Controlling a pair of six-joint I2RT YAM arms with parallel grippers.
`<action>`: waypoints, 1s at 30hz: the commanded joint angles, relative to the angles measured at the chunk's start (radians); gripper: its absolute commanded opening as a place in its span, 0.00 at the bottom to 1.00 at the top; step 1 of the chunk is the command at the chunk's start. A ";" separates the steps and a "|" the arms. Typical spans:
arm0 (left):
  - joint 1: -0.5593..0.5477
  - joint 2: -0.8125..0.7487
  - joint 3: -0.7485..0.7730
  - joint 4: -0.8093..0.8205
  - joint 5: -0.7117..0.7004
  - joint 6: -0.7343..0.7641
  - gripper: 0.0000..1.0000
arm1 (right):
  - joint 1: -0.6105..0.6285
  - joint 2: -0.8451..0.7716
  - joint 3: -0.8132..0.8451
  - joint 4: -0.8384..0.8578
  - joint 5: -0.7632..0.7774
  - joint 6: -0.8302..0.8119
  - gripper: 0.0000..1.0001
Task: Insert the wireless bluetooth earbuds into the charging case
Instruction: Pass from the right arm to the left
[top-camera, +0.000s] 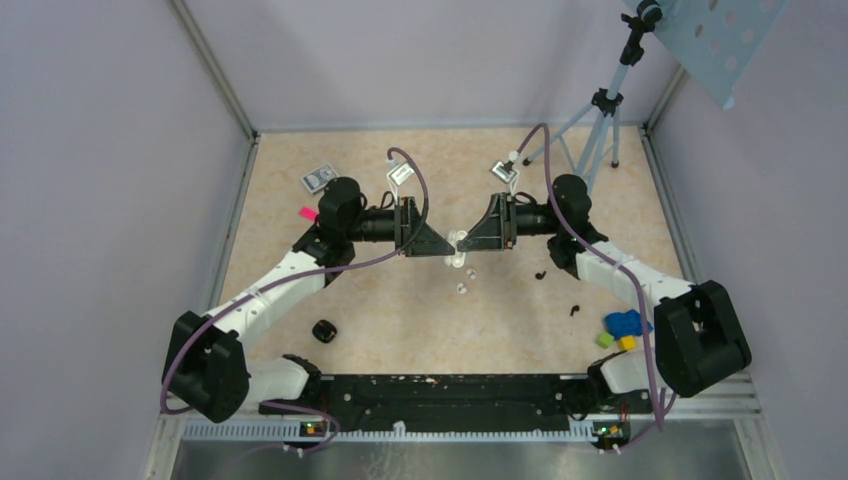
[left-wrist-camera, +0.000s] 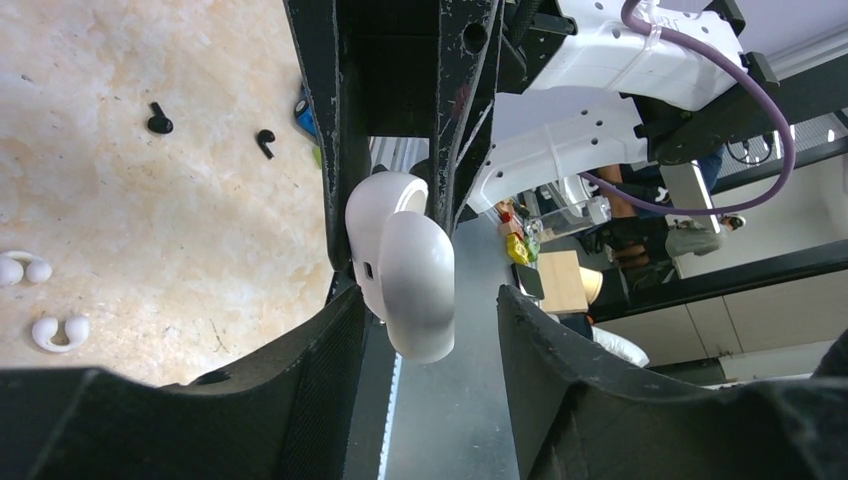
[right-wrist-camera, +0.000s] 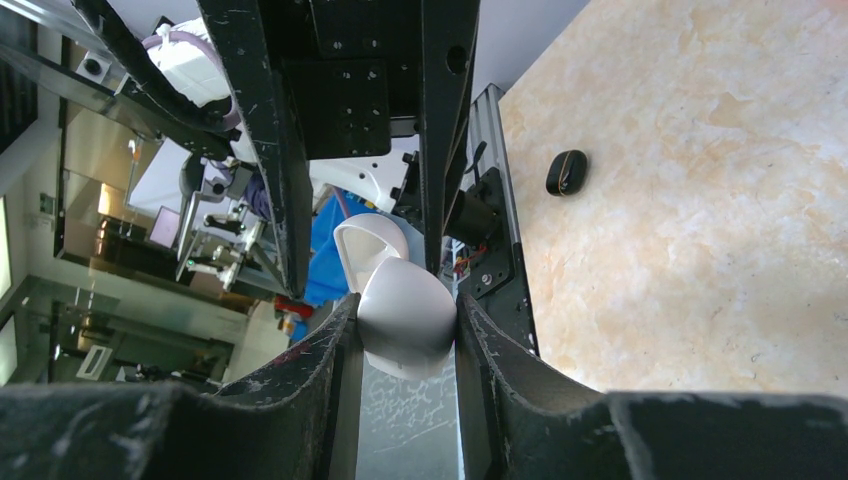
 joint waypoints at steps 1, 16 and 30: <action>-0.003 -0.014 0.031 0.040 -0.005 0.007 0.55 | 0.012 -0.040 0.025 0.055 -0.009 -0.007 0.00; -0.003 -0.013 0.051 -0.006 -0.017 0.018 0.61 | 0.012 -0.041 0.024 0.050 -0.010 -0.013 0.00; 0.002 -0.003 0.057 -0.024 -0.003 0.039 0.53 | 0.012 -0.045 0.042 0.007 -0.004 -0.023 0.00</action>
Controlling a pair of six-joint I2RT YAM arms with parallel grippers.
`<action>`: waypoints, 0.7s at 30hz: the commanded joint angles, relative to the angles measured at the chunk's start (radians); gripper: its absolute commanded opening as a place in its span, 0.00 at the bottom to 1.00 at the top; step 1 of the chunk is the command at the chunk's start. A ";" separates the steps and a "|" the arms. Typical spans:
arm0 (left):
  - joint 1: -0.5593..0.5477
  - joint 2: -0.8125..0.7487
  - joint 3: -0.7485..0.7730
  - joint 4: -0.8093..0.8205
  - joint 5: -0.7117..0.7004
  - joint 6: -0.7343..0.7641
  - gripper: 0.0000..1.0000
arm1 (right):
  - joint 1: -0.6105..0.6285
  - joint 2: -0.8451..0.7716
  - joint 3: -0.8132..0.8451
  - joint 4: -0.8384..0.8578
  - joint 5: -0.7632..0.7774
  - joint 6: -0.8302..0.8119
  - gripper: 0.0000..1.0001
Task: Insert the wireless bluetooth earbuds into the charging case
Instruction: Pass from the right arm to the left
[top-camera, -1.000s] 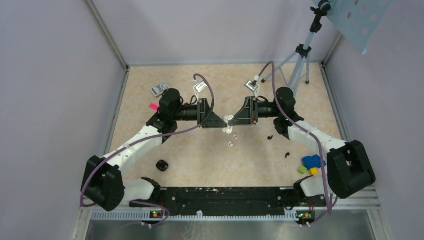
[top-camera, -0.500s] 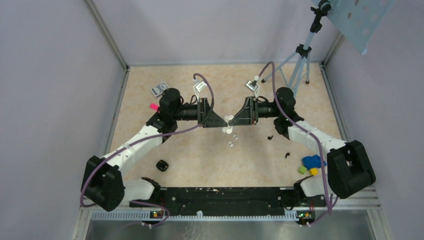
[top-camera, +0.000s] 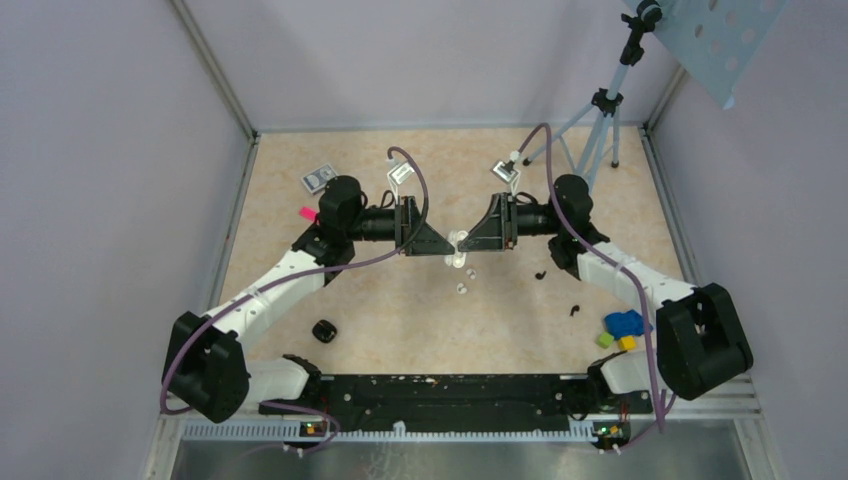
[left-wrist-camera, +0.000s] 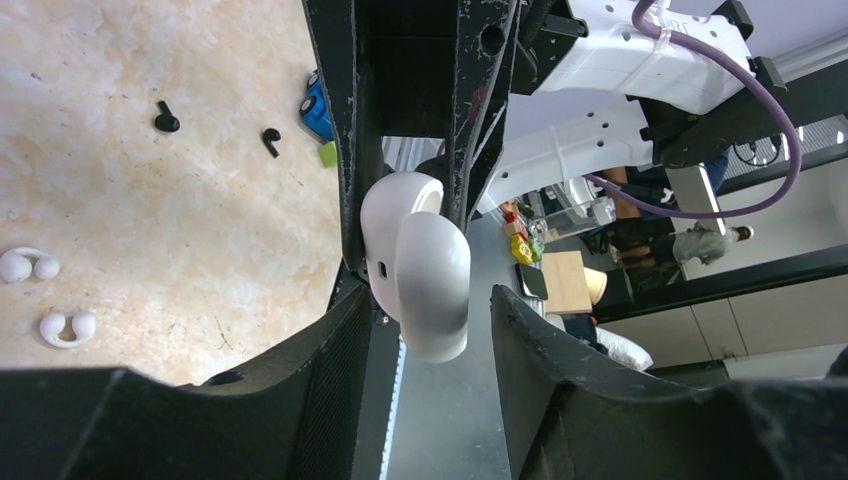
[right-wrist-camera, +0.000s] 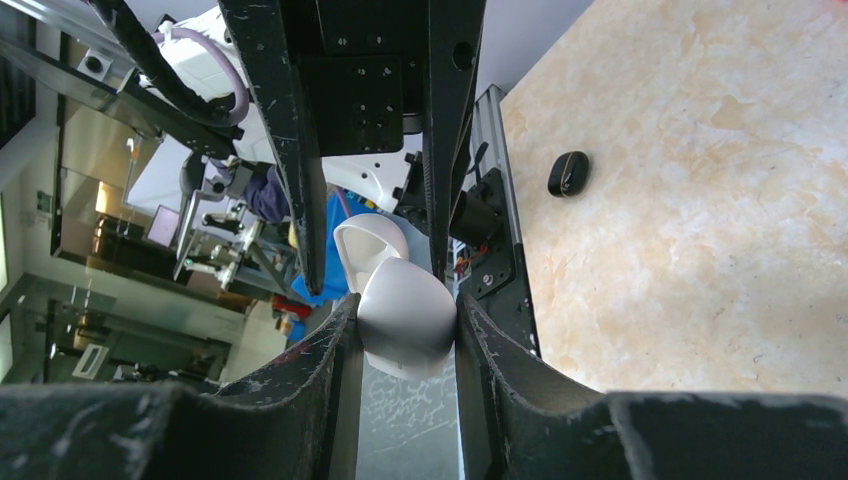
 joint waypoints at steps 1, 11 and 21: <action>0.003 -0.002 0.043 0.015 0.001 0.020 0.50 | 0.012 -0.032 0.041 0.013 -0.004 -0.021 0.00; 0.003 0.000 0.043 0.022 0.005 0.008 0.38 | 0.011 -0.040 0.033 0.000 -0.001 -0.026 0.00; 0.004 0.009 0.037 0.026 0.010 0.000 0.47 | 0.013 -0.038 0.030 0.002 -0.001 -0.031 0.00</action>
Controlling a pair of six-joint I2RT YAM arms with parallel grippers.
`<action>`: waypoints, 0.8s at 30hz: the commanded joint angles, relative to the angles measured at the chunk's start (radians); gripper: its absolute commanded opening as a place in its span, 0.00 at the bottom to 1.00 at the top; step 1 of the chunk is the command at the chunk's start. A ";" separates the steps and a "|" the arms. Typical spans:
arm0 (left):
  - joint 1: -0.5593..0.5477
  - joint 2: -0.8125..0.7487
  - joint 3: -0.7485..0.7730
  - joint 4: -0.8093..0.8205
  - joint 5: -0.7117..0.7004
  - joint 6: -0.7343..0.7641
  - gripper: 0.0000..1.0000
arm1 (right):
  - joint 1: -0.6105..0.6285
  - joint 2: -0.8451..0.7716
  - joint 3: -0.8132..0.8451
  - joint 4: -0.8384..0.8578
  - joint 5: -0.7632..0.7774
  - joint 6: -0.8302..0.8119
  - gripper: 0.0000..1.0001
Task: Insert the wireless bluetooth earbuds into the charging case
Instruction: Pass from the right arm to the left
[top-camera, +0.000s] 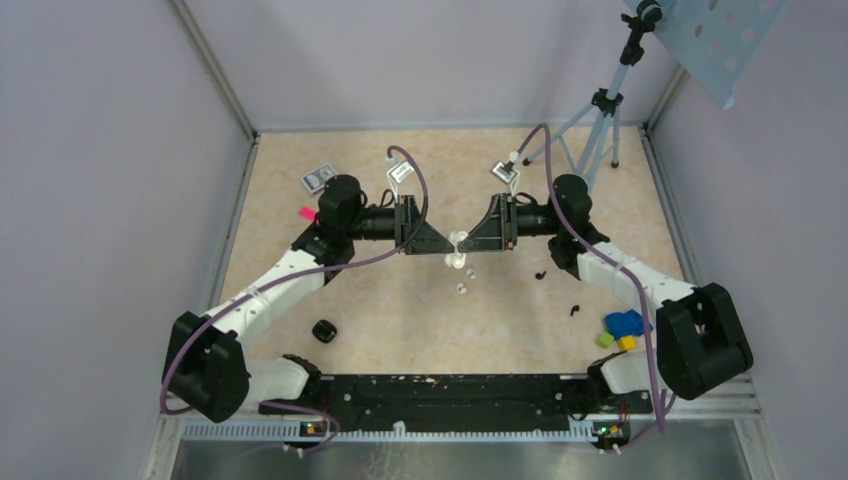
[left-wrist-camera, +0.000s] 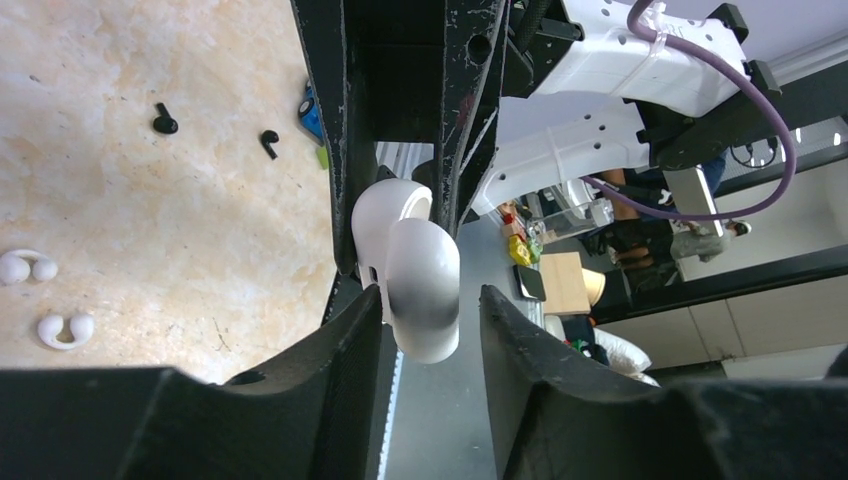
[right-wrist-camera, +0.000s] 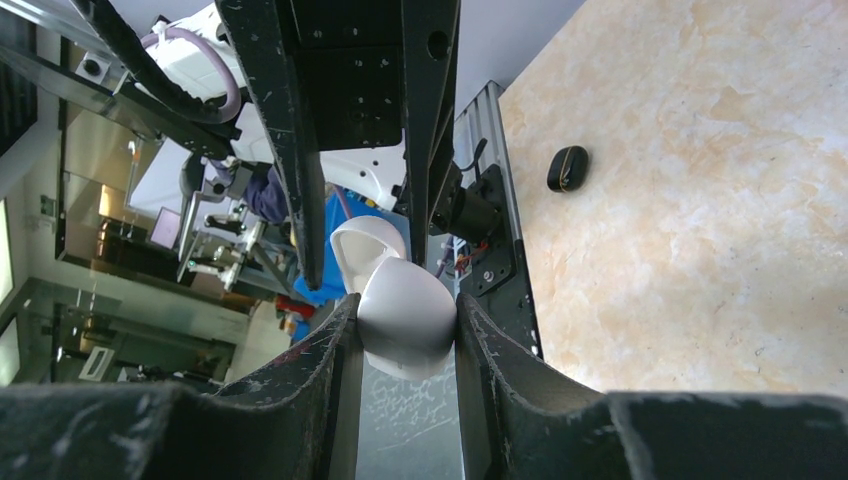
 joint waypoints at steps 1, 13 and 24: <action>0.004 0.008 0.032 0.025 0.010 0.004 0.48 | 0.013 -0.036 0.029 0.028 -0.003 -0.026 0.00; 0.003 0.005 0.029 0.028 0.013 -0.002 0.32 | 0.015 -0.028 0.029 0.045 -0.004 -0.019 0.00; 0.001 0.014 0.030 0.042 0.025 -0.007 0.44 | 0.015 -0.033 0.027 0.046 -0.007 -0.019 0.00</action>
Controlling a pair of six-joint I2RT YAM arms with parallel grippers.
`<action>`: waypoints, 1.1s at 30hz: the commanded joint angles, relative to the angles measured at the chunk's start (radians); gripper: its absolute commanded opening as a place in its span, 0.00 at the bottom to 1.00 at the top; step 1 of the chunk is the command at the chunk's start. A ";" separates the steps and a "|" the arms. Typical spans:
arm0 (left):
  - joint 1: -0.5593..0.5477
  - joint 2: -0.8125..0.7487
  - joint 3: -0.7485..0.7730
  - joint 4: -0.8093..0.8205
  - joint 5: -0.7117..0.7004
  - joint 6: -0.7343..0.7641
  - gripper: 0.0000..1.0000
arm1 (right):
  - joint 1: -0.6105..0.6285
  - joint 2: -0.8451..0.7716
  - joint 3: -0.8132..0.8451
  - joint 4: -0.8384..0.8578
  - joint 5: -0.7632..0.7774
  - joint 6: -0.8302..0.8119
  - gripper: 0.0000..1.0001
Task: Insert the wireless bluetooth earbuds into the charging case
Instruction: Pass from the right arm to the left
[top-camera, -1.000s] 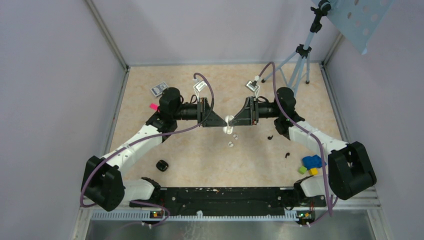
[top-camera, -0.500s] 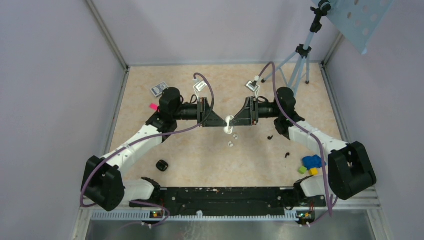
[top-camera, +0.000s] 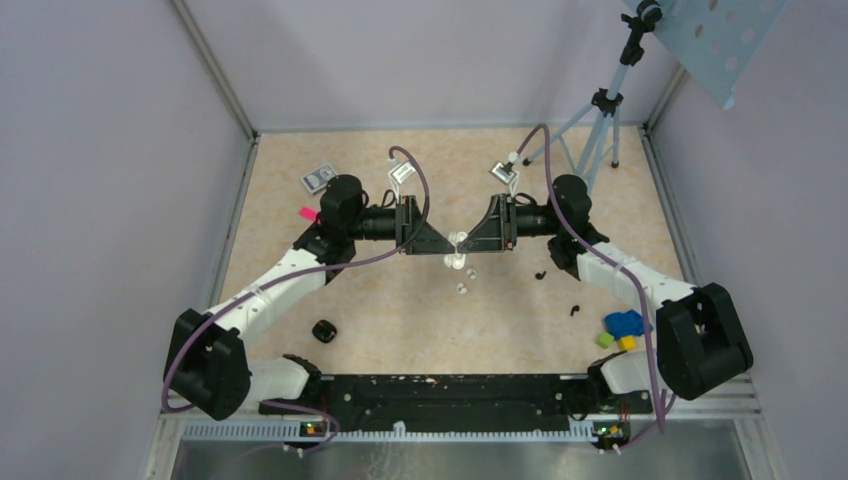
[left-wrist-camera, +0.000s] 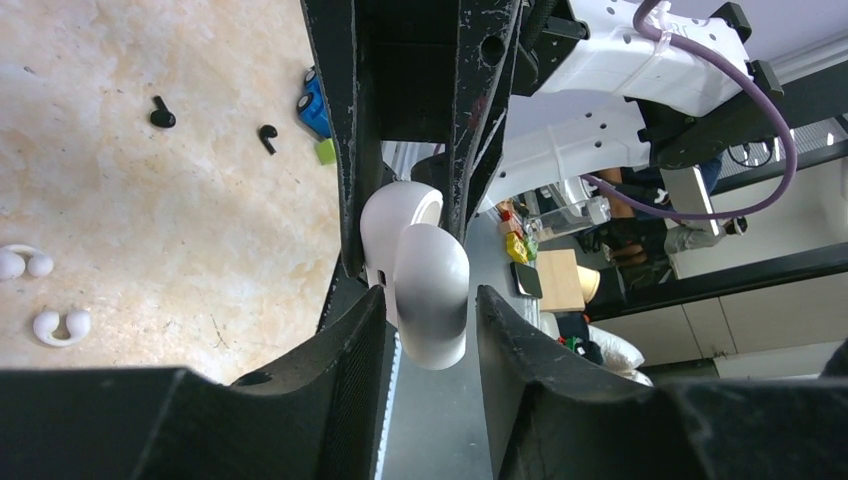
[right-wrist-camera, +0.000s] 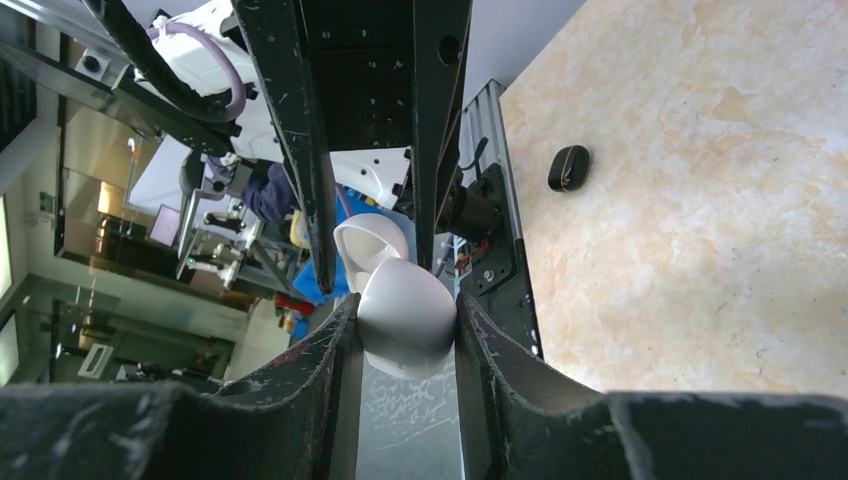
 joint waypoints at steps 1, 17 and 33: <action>0.001 0.002 0.031 0.046 0.017 -0.002 0.44 | 0.011 -0.031 0.027 0.046 -0.006 -0.014 0.00; 0.003 0.002 0.052 0.039 0.002 0.017 0.14 | 0.010 -0.027 0.024 0.050 -0.004 -0.010 0.00; 0.076 0.025 0.057 -0.172 -0.057 0.126 0.02 | -0.020 -0.065 0.056 -0.284 0.117 -0.199 0.73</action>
